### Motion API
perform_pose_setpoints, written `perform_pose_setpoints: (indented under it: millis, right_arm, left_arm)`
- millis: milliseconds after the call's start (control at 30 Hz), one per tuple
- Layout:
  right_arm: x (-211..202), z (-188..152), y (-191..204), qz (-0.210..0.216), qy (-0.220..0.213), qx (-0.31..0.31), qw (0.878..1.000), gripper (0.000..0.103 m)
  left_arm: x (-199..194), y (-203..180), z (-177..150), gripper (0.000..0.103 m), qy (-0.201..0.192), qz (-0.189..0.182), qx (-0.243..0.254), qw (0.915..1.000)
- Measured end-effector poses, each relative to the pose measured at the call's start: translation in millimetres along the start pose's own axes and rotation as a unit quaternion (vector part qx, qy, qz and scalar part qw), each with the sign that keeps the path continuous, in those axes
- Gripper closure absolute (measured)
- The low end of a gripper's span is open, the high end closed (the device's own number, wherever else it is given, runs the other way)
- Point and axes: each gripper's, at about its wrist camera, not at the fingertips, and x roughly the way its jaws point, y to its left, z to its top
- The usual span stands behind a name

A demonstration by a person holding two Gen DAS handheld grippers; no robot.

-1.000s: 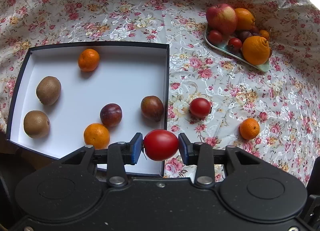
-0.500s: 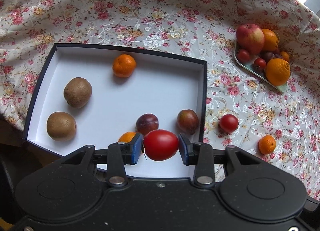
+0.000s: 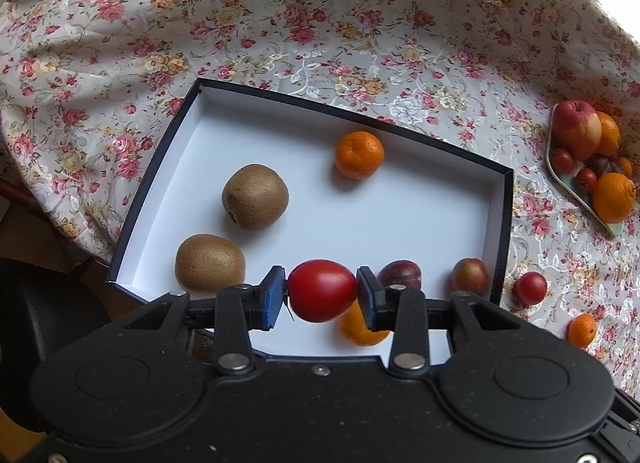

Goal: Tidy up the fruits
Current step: 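Carry the plum with the right tool while the left tool carries the tomato over the box, then open the right tool to drop the plum while the left tool drops the tomato into the box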

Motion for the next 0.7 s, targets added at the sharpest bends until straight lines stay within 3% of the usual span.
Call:
perform_pose_setpoints:
  millis: [300,700]
  right_arm:
    - [3.1,0.4,19.0,0.039,0.003,-0.017,0.999,0.065]
    - [13.3,-1.0,11.7,0.021,0.022,0.001,1.0,0.065]
  left_arm:
    - [5.3,13.9,3.2,0.056,0.008,-0.001,-0.002,1.0]
    - [5.2,15.5,3.8,0.055,0.012,0.002,-0.008,0.9999]
